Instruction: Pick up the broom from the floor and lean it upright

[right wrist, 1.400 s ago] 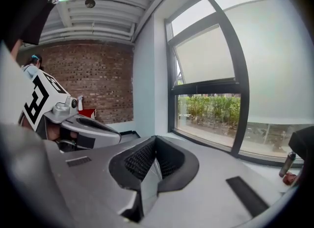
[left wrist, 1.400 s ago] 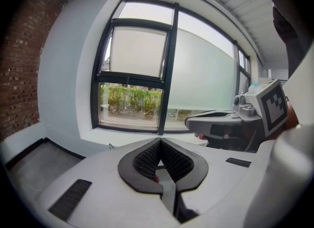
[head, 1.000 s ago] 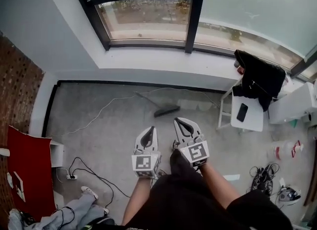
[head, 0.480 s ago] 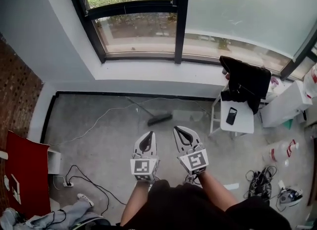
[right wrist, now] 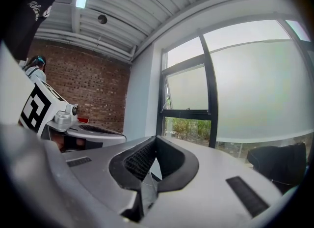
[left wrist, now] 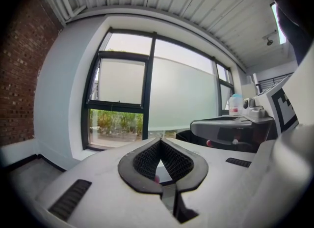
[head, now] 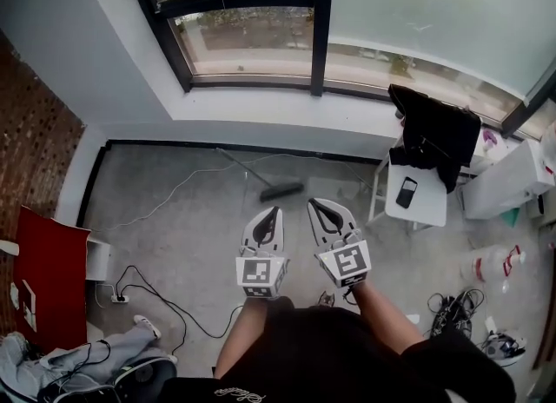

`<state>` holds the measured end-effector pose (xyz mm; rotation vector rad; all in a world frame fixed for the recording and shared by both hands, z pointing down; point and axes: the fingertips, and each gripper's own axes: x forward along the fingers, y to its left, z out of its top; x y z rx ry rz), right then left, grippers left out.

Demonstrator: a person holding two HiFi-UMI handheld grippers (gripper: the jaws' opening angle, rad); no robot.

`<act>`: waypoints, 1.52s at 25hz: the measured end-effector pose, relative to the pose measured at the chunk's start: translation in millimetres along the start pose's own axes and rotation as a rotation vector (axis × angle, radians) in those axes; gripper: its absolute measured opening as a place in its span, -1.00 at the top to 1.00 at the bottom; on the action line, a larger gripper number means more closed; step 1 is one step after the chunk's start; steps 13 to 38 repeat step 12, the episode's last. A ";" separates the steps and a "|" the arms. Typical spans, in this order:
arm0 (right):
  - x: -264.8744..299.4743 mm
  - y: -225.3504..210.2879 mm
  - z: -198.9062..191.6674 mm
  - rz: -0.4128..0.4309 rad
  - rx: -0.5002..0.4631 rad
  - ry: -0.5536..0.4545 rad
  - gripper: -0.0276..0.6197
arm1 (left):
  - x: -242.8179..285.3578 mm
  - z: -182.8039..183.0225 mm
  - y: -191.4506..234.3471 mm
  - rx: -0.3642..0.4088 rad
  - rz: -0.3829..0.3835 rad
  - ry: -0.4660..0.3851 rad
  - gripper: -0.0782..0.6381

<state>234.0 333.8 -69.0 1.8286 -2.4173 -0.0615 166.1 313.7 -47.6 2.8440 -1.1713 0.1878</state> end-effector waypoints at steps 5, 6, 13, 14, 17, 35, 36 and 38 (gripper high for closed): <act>0.8 2.0 8.0 0.022 -0.005 -0.020 0.89 | -1.7 8.7 0.4 -0.001 0.019 -0.019 0.77; 1.9 3.8 8.9 0.026 -0.008 -0.022 0.89 | -2.7 9.6 1.1 -0.001 0.020 -0.023 0.78; 4.7 17.3 12.9 0.046 -0.041 -0.033 0.89 | -11.5 8.8 3.1 0.003 0.019 -0.025 0.77; 4.7 17.3 12.9 0.046 -0.041 -0.033 0.89 | -11.5 8.8 3.1 0.003 0.019 -0.025 0.77; 4.7 17.3 12.9 0.046 -0.041 -0.033 0.89 | -11.5 8.8 3.1 0.003 0.019 -0.025 0.77; 4.7 17.3 12.9 0.046 -0.041 -0.033 0.89 | -11.5 8.8 3.1 0.003 0.019 -0.025 0.77; 4.7 17.3 12.9 0.046 -0.041 -0.033 0.89 | -11.5 8.8 3.1 0.003 0.019 -0.025 0.77; 4.7 17.3 12.9 0.046 -0.041 -0.033 0.89 | -11.5 8.8 3.1 0.003 0.019 -0.025 0.77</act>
